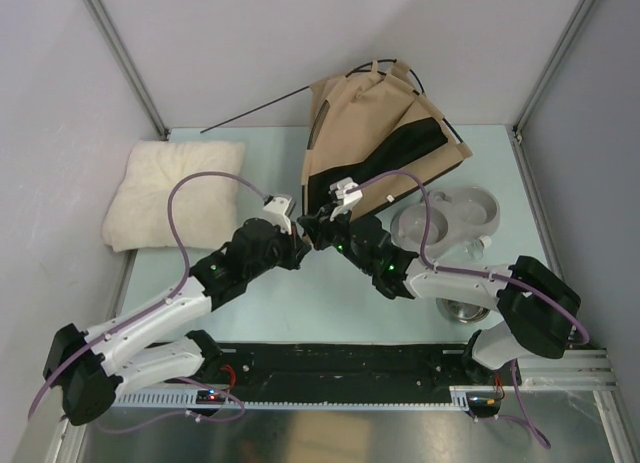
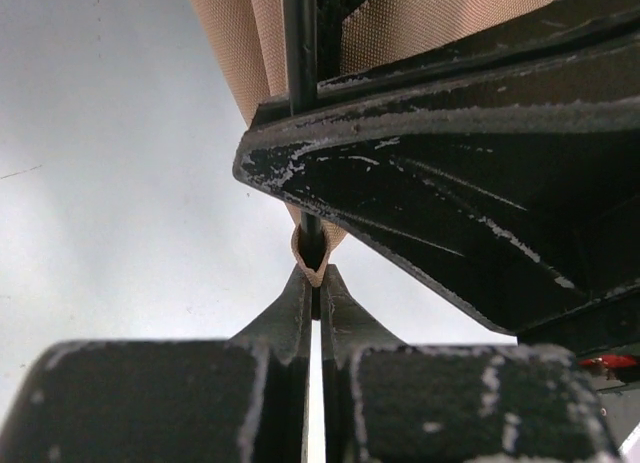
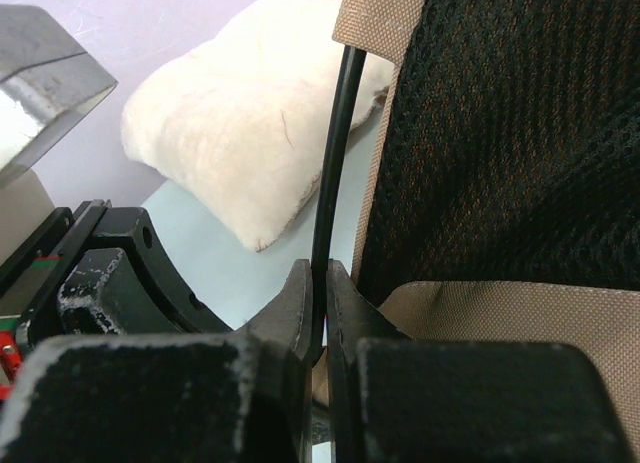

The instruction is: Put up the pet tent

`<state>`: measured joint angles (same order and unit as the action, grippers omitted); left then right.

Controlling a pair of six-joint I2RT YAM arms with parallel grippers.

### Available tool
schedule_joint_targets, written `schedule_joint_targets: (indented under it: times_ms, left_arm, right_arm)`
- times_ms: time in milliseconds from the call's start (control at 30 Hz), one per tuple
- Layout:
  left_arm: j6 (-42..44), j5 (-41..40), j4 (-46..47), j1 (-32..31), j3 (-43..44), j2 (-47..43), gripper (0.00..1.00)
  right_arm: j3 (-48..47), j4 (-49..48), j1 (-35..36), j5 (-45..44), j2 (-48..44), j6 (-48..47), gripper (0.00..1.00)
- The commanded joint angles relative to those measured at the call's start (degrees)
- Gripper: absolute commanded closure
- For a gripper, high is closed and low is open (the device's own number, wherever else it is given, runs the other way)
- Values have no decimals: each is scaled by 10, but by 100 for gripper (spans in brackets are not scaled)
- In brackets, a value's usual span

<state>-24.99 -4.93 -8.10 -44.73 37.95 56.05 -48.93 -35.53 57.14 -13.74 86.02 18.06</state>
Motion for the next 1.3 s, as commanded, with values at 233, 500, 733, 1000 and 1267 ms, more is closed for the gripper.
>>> schedule_joint_targets:
  times_ms: [233, 500, 733, 1000, 1267]
  left_arm:
    - [20, 94, -84, 27, 55, 2, 100]
    - [35, 153, -92, 43, 59, -14, 100]
    - [31, 158, -102, 54, 50, -36, 98]
    - [33, 169, -108, 67, 44, -66, 86]
    - [39, 172, -111, 74, 45, -79, 73]
  right_arm:
    - [21, 19, -10, -65, -40, -32, 100]
    - [26, 60, -3, -41, -61, -22, 100]
    - [26, 85, 10, -45, -74, -11, 100]
    - [24, 95, 15, -39, -86, 4, 100]
    - [23, 111, 20, -45, -90, 5, 100]
